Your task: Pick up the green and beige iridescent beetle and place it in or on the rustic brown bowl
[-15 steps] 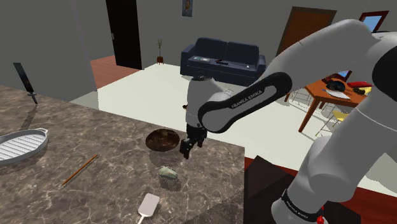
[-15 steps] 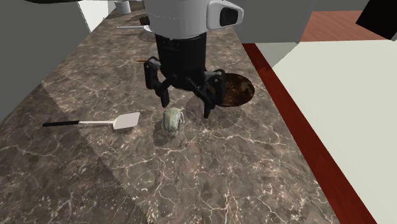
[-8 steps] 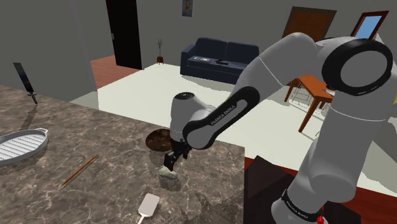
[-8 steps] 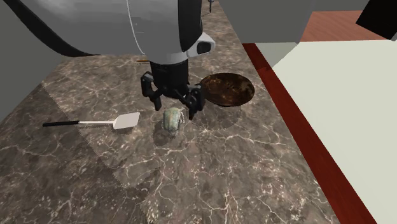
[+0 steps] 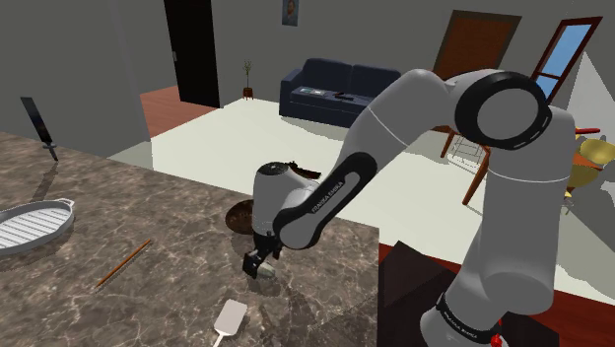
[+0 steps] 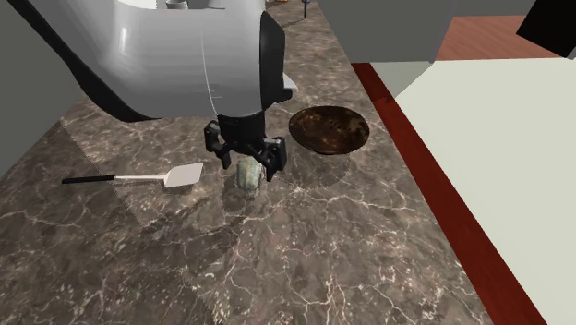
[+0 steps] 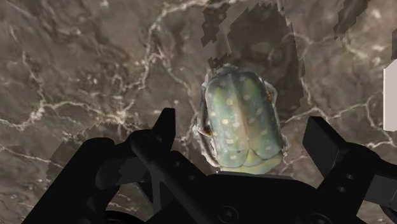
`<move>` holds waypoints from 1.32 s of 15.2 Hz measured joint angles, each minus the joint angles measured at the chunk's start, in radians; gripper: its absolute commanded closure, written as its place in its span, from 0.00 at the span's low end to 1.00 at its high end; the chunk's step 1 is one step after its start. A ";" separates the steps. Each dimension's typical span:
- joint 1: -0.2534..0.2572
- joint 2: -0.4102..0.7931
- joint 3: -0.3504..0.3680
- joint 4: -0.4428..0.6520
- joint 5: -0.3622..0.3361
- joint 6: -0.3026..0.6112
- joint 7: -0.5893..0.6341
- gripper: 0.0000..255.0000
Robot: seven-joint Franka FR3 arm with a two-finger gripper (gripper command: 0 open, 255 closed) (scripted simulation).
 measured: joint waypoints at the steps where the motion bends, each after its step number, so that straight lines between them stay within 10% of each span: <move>1: 0.004 0.012 -0.004 -0.001 -0.007 0.013 0.006 0.00; 9: 0.013 0.047 -0.014 0.007 -0.024 0.039 0.019 0.00; 10: 0.013 0.047 -0.014 0.007 -0.024 0.039 0.019 1.00; 20: 0.013 0.047 -0.014 0.007 -0.024 0.039 0.019 1.00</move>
